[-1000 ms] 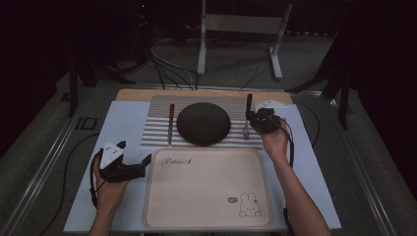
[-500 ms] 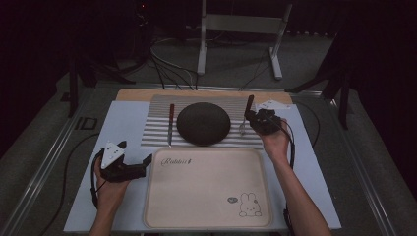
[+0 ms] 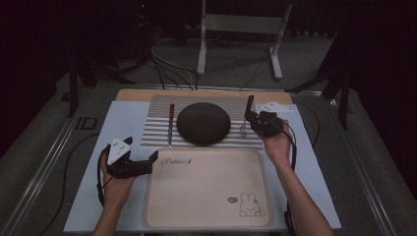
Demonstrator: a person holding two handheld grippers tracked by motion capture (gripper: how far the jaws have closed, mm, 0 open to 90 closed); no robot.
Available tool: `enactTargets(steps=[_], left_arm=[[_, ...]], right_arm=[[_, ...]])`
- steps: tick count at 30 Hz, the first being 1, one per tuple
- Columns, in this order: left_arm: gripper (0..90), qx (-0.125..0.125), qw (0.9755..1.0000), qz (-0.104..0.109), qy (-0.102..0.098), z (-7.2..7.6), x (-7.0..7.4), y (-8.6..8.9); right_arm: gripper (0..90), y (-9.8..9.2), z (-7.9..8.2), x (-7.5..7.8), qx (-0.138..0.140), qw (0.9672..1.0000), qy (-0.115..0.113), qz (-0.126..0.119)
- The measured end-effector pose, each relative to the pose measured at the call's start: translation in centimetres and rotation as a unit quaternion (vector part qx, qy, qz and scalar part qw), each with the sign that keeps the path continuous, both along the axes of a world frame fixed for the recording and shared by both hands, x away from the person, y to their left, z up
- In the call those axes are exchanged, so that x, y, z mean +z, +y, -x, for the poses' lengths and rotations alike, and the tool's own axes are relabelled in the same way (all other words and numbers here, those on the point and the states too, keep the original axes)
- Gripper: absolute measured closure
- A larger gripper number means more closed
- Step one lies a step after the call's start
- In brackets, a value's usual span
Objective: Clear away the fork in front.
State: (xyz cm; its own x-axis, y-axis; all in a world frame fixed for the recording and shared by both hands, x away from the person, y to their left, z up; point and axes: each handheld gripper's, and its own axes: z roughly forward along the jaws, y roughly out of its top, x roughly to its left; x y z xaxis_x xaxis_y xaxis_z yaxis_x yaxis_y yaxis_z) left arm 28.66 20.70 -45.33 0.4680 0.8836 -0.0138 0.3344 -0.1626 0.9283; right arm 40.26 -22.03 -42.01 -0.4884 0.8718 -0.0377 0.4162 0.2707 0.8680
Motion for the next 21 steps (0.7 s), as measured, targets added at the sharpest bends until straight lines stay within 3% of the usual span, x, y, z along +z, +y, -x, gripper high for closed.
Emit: enactTargets(steps=[12,21], left_arm=[[0.3,-0.005,0.9999,-0.004,-0.015,-1.4,2.8,-1.9],[0.3,-0.026,0.9993,-0.003,-0.026,-3.2,4.5,-4.9]], right_arm=[[78.1,0.1,2.0,1.1,0.007,0.9996,-0.024,-0.017],[78.0,0.4,3.4,1.8,0.022,0.9989,-0.035,-0.021]])
